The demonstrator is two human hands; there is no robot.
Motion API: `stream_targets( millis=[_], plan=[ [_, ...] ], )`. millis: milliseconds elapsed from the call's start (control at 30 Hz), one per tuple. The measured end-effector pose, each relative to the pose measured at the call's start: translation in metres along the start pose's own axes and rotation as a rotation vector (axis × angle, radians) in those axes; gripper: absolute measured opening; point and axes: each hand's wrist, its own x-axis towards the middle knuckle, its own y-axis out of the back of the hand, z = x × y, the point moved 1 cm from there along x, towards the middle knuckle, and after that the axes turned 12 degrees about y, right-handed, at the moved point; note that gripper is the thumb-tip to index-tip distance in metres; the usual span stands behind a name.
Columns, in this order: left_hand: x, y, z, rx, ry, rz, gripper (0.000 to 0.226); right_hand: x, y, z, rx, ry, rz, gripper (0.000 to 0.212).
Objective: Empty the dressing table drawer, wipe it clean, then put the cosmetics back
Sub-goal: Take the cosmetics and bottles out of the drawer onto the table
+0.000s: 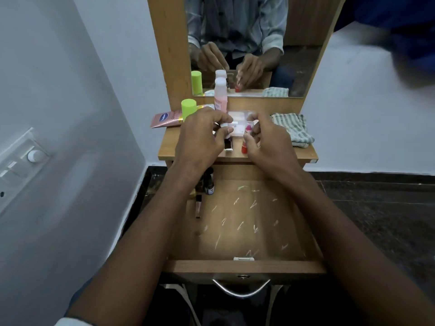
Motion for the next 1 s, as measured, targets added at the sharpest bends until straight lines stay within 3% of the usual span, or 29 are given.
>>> stream_targets(
  millis=[200, 467, 1000],
  plan=[
    [0.008, -0.013, -0.012, -0.022, 0.014, 0.022, 0.025, 0.004, -0.013, 0.001, -0.021, 0.064, 0.06, 0.038],
    [-0.004, -0.021, -0.02, 0.014, 0.031, -0.04, 0.055, 0.0, -0.028, 0.003, 0.08, 0.032, 0.095, 0.051],
    [-0.015, -0.019, -0.017, 0.061, 0.085, 0.04, 0.063, -0.007, -0.03, 0.007, 0.065, -0.045, 0.144, 0.046]
  ],
)
